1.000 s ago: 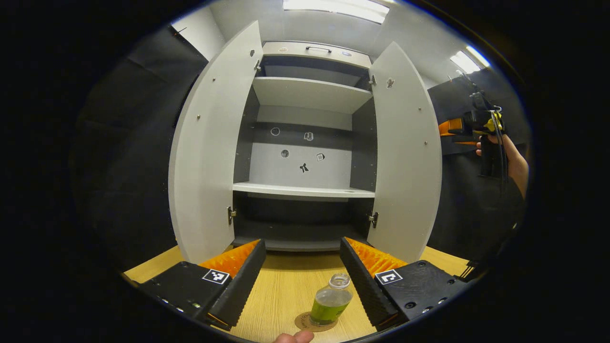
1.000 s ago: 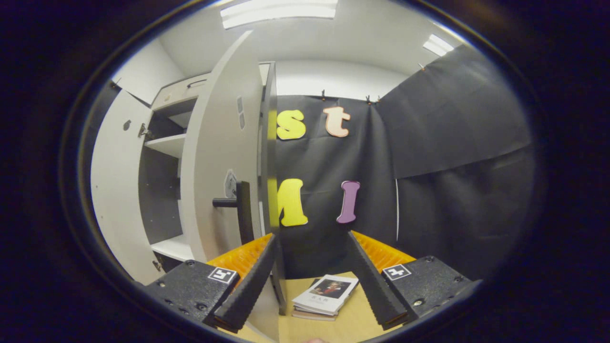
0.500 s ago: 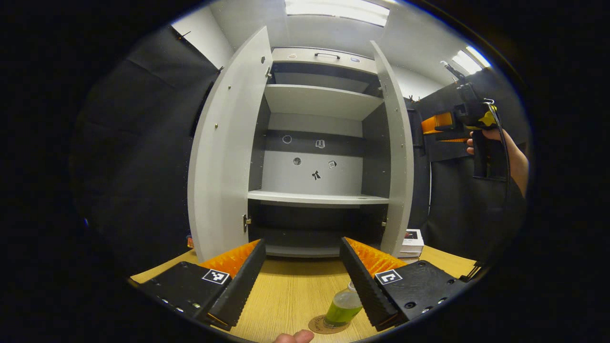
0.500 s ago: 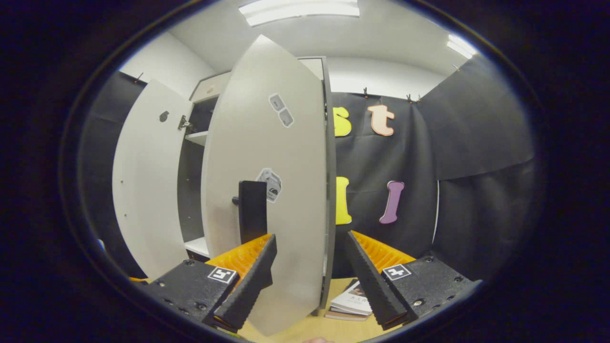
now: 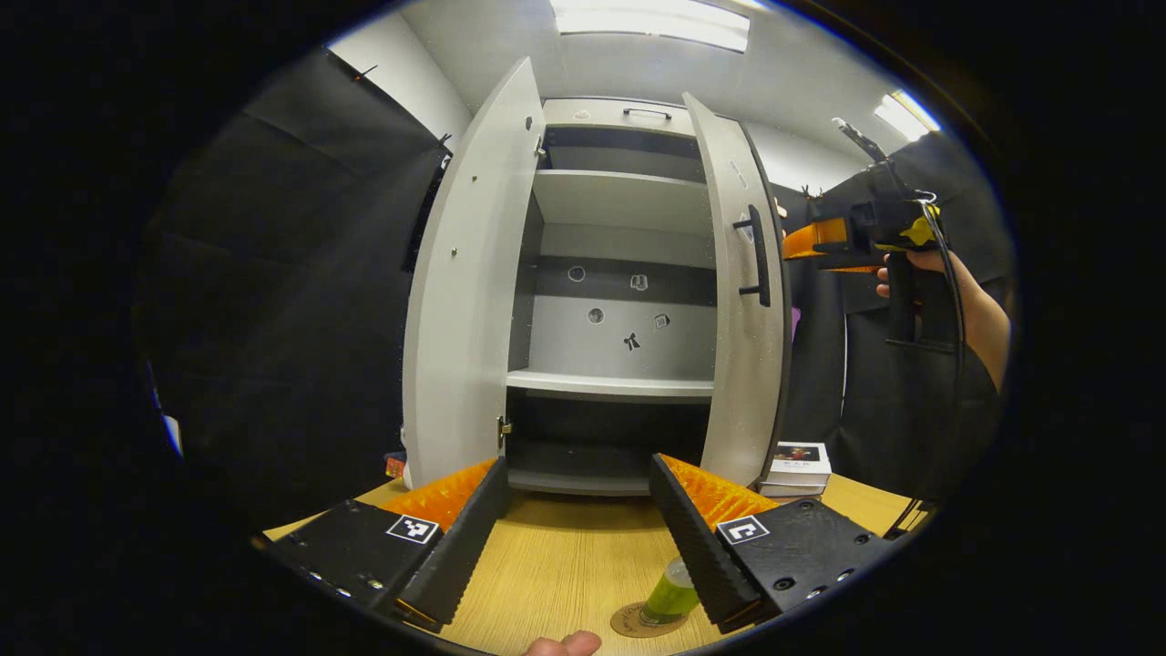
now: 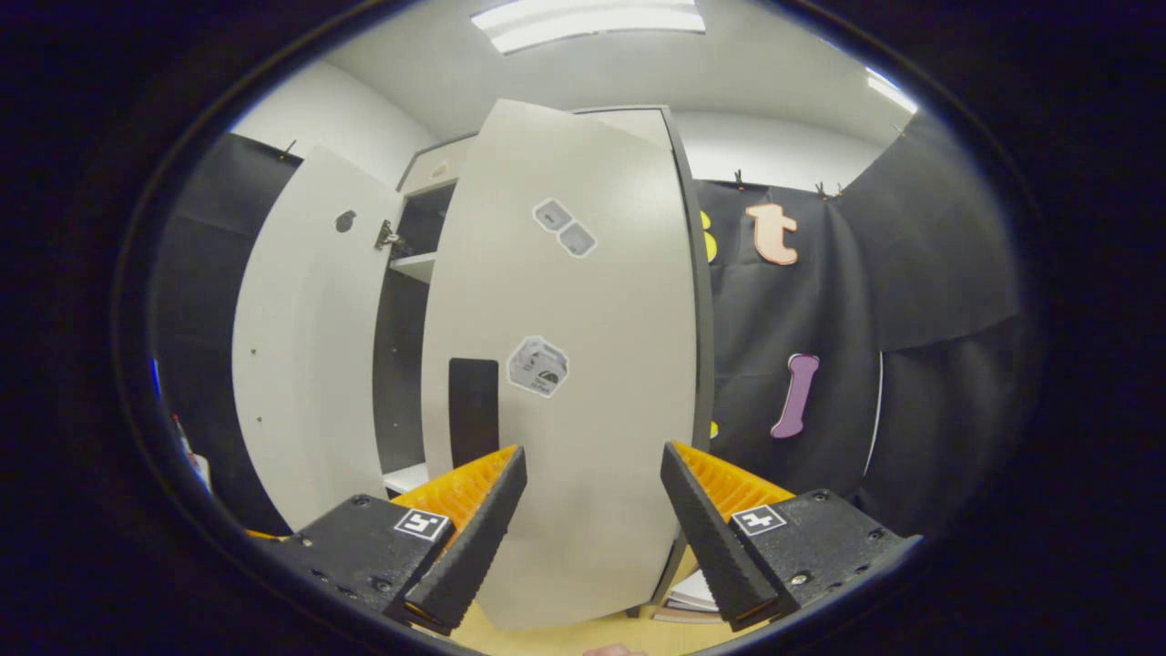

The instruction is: Grasp the bottle in the cabinet with the left hand and place it on the coaster, then close the right door with the right hand and the left door with the left hand.

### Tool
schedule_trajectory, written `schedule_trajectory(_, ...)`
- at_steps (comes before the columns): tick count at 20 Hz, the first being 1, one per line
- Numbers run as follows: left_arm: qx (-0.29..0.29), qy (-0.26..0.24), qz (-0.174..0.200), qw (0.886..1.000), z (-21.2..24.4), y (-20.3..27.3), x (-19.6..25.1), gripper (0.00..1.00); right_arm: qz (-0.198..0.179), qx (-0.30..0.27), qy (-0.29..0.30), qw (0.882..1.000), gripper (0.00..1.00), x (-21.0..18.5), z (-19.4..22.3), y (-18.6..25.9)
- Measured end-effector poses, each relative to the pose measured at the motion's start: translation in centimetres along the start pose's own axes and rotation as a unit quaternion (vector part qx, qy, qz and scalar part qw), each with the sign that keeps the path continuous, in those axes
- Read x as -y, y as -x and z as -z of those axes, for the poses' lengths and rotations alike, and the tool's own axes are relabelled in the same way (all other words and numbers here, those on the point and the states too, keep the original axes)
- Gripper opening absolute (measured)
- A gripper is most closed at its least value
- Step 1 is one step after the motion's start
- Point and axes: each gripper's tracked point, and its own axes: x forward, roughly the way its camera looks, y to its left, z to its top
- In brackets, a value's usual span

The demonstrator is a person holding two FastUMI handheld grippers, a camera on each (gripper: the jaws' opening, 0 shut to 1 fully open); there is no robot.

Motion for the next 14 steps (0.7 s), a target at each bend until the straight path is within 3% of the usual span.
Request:
schedule_trajectory(6, 0.002, 0.019, 0.016, 1.0, -1.3, -0.9, 1.0, 0.95, 0.036, 0.039, -0.004, 0.999, 0.97, 0.9, 2.2, 6.4)
schedule_trajectory(7, 0.002, 0.022, 0.019, 1.0, -1.5, -1.2, 1.2, 0.95, 0.04, 0.029, 0.001, 0.999, 0.92, 1.1, 3.3, 7.5)
schedule_trajectory(8, 0.001, 0.023, 0.024, 0.999, -1.7, -1.4, 1.3, 0.95, 0.046, 0.018, 0.006, 0.999, 0.97, 1.4, 4.3, 8.6)
schedule_trajectory(9, 0.003, 0.023, 0.026, 0.999, -2.0, -1.6, 1.3, 0.95, 0.055, 0.01, 0.003, 0.998, 0.93, 1.8, 5.2, 9.7)
schedule_trajectory(10, 0.005, 0.023, 0.028, 0.999, -2.3, -1.8, 1.3, 0.95, 0.056, 0.003, -0.003, 0.998, 0.98, 1.8, 6.0, 10.7)
schedule_trajectory(12, 0.007, 0.024, 0.036, 0.999, -2.7, -2.3, 1.5, 0.95, 0.05, -0.009, -0.018, 0.999, 0.98, 1.5, 8.2, 12.0)
schedule_trajectory(13, 0.006, 0.027, 0.039, 0.999, -2.8, -2.4, 1.7, 0.95, 0.054, -0.027, -0.022, 0.998, 0.93, 1.8, 9.9, 12.5)
schedule_trajectory(14, 0.006, 0.033, 0.04, 0.999, -3.0, -2.4, 1.7, 0.95, 0.062, -0.046, -0.027, 0.997, 0.98, 2.3, 11.9, 12.9)
